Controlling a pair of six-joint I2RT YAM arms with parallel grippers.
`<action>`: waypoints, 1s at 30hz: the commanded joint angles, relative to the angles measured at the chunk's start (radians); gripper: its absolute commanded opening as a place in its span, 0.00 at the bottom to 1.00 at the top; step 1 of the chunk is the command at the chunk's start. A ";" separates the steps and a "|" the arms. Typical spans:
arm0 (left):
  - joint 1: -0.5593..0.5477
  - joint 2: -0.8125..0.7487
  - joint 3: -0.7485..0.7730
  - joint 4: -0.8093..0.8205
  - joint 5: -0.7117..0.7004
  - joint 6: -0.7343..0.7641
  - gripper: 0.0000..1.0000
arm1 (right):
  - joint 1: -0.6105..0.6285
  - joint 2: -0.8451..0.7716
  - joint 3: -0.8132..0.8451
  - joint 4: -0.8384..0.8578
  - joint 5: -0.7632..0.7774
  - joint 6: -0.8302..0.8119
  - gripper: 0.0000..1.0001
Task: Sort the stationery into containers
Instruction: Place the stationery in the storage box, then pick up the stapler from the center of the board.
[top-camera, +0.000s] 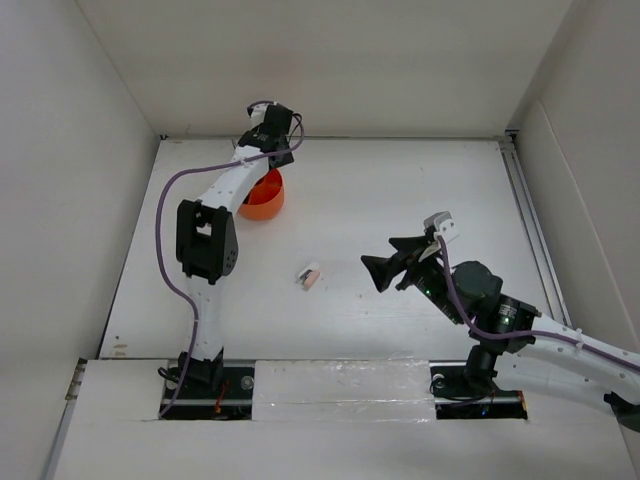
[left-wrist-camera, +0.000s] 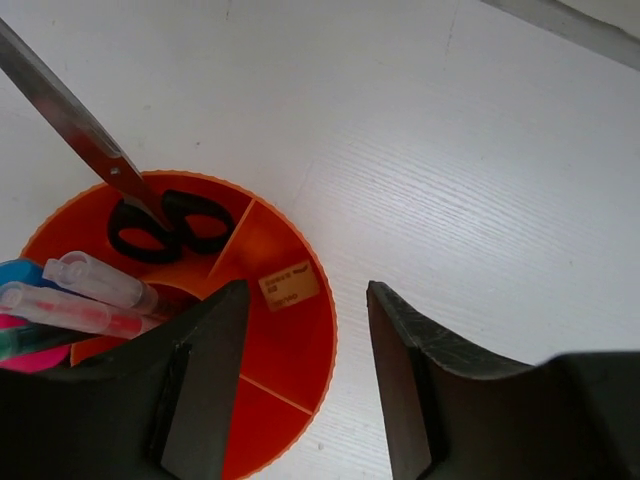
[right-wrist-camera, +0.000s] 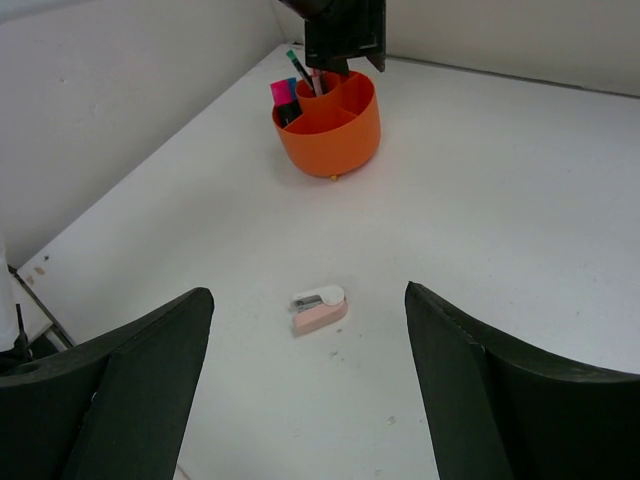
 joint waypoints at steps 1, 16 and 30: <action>0.001 -0.139 0.044 0.012 0.041 0.006 0.47 | 0.008 0.000 0.014 0.009 0.008 0.005 0.83; 0.001 -0.648 -0.133 -0.043 0.092 0.049 1.00 | 0.008 0.592 0.267 -0.308 0.238 0.544 0.99; 0.021 -1.365 -1.012 0.099 0.229 0.081 1.00 | 0.008 1.040 0.719 -0.667 0.269 1.148 0.99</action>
